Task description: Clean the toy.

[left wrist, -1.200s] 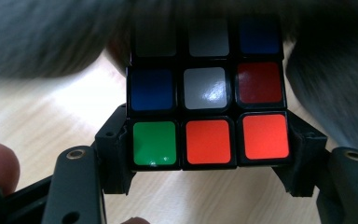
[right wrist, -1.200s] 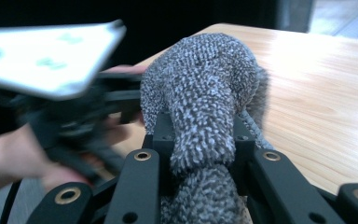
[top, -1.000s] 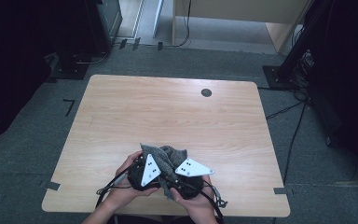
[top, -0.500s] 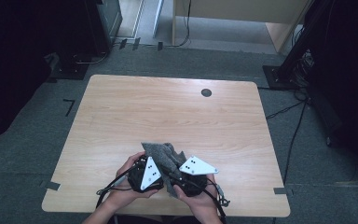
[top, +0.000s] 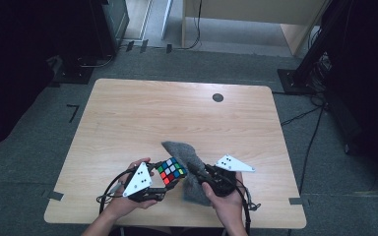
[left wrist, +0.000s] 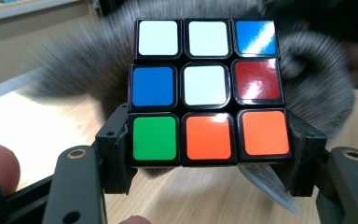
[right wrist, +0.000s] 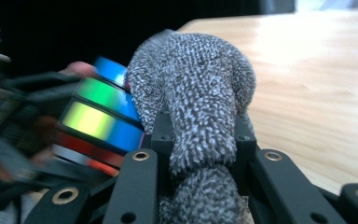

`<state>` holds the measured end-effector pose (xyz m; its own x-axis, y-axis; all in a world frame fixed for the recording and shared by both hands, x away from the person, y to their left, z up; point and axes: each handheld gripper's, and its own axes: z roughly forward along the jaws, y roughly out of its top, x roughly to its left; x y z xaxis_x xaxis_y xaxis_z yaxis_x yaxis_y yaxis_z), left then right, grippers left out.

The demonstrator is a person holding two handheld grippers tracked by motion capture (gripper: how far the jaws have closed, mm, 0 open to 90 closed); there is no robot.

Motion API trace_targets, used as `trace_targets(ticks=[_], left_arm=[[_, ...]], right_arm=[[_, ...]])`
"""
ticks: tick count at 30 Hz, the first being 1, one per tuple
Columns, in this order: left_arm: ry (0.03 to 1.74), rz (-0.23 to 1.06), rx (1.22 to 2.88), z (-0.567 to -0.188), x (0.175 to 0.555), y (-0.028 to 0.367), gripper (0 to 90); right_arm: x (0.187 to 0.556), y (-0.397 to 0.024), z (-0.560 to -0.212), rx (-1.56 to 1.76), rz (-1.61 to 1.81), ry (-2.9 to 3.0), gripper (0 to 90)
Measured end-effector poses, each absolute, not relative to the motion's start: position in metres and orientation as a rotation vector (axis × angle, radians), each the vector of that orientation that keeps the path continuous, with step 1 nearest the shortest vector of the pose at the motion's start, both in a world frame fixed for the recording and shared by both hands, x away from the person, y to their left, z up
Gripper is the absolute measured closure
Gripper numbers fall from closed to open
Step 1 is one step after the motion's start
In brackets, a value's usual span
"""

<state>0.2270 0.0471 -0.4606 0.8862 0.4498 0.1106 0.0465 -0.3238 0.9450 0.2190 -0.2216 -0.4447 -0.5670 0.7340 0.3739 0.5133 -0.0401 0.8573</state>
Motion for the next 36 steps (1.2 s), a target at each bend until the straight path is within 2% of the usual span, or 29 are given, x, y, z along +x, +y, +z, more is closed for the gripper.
trace_targets(ticks=[3,7,10,14,20,25,31,36], left_arm=[[0.374,0.432,1.887,-0.462,0.228,0.045,34.2],[0.375,0.404,1.875,-0.461,0.227,0.046,34.2],[0.389,0.398,1.848,-0.459,0.230,0.054,34.2],[0.455,0.309,1.729,-0.450,0.239,0.070,34.2],[0.491,0.186,1.646,-0.448,0.243,0.075,34.2],[0.508,0.165,1.612,-0.444,0.245,0.082,34.2],[0.528,0.129,1.590,-0.443,0.248,0.085,34.2],[0.543,0.130,1.605,-0.446,0.250,0.083,34.2]], right_arm=[[0.215,-0.228,-0.439,1.333,1.777,1.964,71.3],[0.209,-0.215,-0.429,1.215,1.857,2.022,71.2],[0.217,-0.219,-0.438,1.285,1.810,2.045,71.5],[0.226,-0.235,-0.460,1.376,1.700,2.024,71.5],[0.217,-0.199,-0.467,1.018,1.852,2.148,70.8],[0.204,-0.168,-0.473,0.781,1.636,2.323,70.6],[0.206,-0.186,-0.462,0.809,1.646,2.128,70.1],[0.200,-0.173,-0.466,0.662,1.639,2.210,69.2]])
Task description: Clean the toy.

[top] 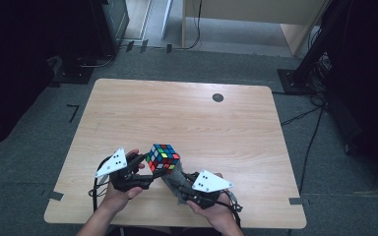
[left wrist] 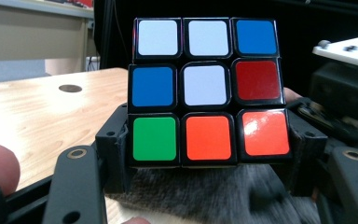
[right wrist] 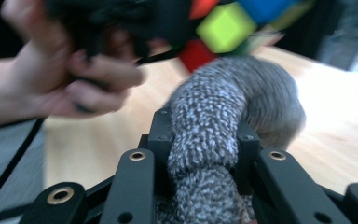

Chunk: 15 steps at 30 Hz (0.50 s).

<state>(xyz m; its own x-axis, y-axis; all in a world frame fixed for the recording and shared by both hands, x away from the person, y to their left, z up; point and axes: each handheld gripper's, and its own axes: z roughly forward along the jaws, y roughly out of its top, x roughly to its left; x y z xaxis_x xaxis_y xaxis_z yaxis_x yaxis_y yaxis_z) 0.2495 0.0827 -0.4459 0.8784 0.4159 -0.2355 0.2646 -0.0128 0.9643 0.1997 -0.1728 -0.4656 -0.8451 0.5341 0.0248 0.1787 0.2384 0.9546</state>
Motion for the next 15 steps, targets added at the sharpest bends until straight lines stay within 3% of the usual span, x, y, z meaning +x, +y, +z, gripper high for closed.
trace_targets(ticks=[4,10,15], left_arm=[[0.590,0.190,1.607,-0.445,0.253,0.091,34.2],[0.766,0.348,1.699,-0.458,0.269,0.109,34.1],[0.924,0.456,1.793,-0.473,0.283,0.115,34.1]], right_arm=[[0.204,-0.174,-0.469,0.699,1.514,2.261,68.3],[0.224,-0.239,-0.462,1.118,1.422,2.001,68.2],[0.233,-0.279,-0.469,1.273,1.276,1.867,67.8]])
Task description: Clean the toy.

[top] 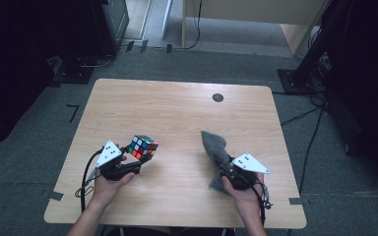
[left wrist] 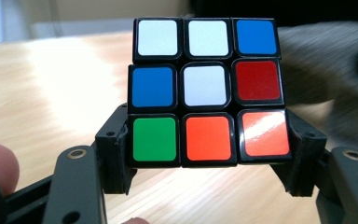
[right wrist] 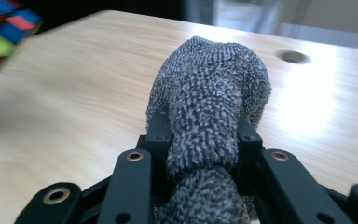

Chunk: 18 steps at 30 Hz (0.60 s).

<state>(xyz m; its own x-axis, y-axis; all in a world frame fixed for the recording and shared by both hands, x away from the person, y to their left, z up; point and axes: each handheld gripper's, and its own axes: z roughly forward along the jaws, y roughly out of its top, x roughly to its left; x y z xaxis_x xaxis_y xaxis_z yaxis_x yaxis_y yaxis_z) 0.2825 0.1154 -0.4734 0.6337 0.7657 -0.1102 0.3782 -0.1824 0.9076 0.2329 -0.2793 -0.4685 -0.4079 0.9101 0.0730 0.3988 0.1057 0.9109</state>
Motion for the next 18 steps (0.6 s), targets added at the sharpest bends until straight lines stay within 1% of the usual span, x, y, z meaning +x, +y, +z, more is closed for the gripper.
trace_targets(ticks=[4,7,12,18], left_arm=[[0.998,0.542,1.905,-0.485,0.289,0.112,34.1],[1.045,0.568,1.957,-0.494,0.292,0.109,34.1],[1.092,0.561,2.018,-0.506,0.296,0.102,34.0],[1.089,0.555,2.025,-0.507,0.297,0.097,34.0]], right_arm=[[0.239,-0.296,-0.481,1.356,1.181,1.846,67.3],[0.243,-0.303,-0.493,1.417,1.123,1.843,66.9],[0.248,-0.307,-0.506,1.502,1.067,1.856,66.3],[0.252,-0.307,-0.516,1.543,1.045,1.884,65.6]])
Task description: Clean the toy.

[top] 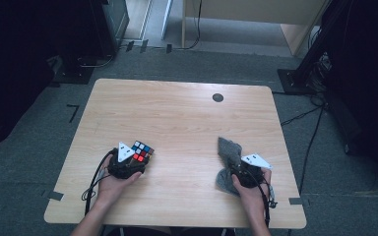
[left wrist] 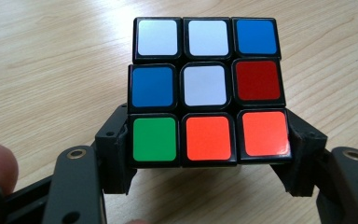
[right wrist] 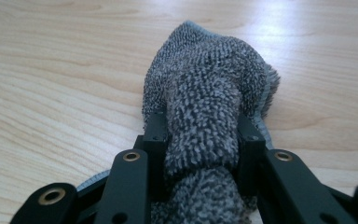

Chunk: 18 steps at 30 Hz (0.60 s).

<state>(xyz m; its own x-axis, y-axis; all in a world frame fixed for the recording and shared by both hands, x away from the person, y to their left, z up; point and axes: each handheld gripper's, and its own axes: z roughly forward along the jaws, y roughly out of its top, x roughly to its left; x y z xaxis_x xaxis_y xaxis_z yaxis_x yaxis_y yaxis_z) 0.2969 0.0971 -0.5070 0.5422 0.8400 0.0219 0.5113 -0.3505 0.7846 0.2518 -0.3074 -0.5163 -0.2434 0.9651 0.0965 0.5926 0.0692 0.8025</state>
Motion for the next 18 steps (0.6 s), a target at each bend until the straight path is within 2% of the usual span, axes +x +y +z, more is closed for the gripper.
trace_targets(ticks=[11,13,16,18], left_arm=[[1.092,0.569,2.035,-0.510,0.301,0.091,32.8],[1.087,0.566,2.025,-0.509,0.300,0.092,30.1],[1.110,0.559,1.972,-0.501,0.297,0.095,14.4],[1.103,0.540,1.931,-0.494,0.295,0.099,11.2]], right_arm=[[0.253,-0.307,-0.519,1.549,1.057,1.897,62.4],[0.253,-0.306,-0.518,1.543,1.056,1.898,60.1],[0.252,-0.306,-0.516,1.529,1.078,1.896,49.1],[0.252,-0.305,-0.511,1.517,1.105,1.899,35.5]])
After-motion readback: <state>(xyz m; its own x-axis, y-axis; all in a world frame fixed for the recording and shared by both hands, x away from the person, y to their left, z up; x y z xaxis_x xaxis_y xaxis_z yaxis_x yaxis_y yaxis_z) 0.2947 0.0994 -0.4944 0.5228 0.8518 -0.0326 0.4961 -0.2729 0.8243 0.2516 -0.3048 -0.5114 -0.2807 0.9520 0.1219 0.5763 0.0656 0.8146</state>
